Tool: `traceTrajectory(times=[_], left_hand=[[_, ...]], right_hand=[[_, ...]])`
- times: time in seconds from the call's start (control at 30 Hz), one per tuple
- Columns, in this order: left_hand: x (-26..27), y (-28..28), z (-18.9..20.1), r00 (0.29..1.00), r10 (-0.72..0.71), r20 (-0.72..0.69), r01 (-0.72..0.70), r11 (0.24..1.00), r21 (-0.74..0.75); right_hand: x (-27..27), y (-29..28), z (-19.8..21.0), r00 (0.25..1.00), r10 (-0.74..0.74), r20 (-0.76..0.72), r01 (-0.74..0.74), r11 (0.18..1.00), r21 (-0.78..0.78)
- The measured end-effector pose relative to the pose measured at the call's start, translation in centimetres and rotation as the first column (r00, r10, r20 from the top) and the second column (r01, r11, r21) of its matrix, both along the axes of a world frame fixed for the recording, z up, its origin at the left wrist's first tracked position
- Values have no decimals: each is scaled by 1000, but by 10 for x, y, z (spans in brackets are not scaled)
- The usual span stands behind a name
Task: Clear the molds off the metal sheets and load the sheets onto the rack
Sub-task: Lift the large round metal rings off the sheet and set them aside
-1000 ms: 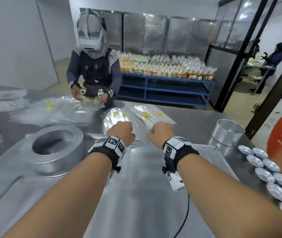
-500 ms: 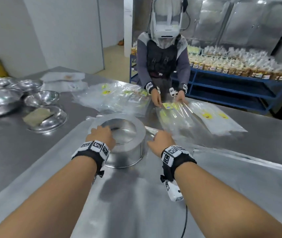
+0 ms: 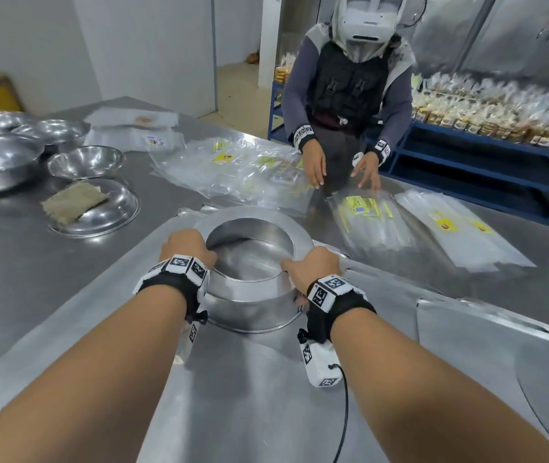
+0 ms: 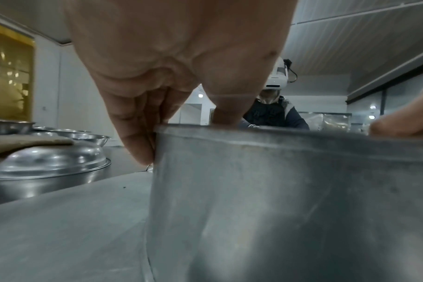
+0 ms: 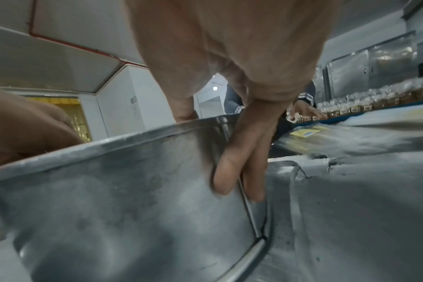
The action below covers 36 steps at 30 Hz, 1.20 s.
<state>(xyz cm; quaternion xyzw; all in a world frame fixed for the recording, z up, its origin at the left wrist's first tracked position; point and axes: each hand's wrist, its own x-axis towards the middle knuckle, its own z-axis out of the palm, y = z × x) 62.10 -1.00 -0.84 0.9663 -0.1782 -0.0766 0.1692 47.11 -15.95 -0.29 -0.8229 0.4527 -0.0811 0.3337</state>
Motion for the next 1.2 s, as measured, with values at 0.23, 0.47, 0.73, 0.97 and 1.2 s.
traceTrajectory(times=[0.23,0.47,0.73,0.97,1.2], left_hand=[[-31,10,50,994,91,60,-79,982,-173],[-86,6,122,995,34,96,-16,982,-189],[-229,11,163,993,35,111,7,935,-353],[-354,28,150,988,143,-54,-128,582,-803],[-431,55,93,977,-7,-215,-196,385,-902]], right_hand=[[-24,0,29,991,-49,127,50,999,-3],[-102,-7,78,978,-49,205,67,994,-85],[-247,-9,118,926,-39,376,59,997,-43],[-374,6,117,744,-214,633,76,968,238],[-464,18,90,667,-349,658,32,896,443]])
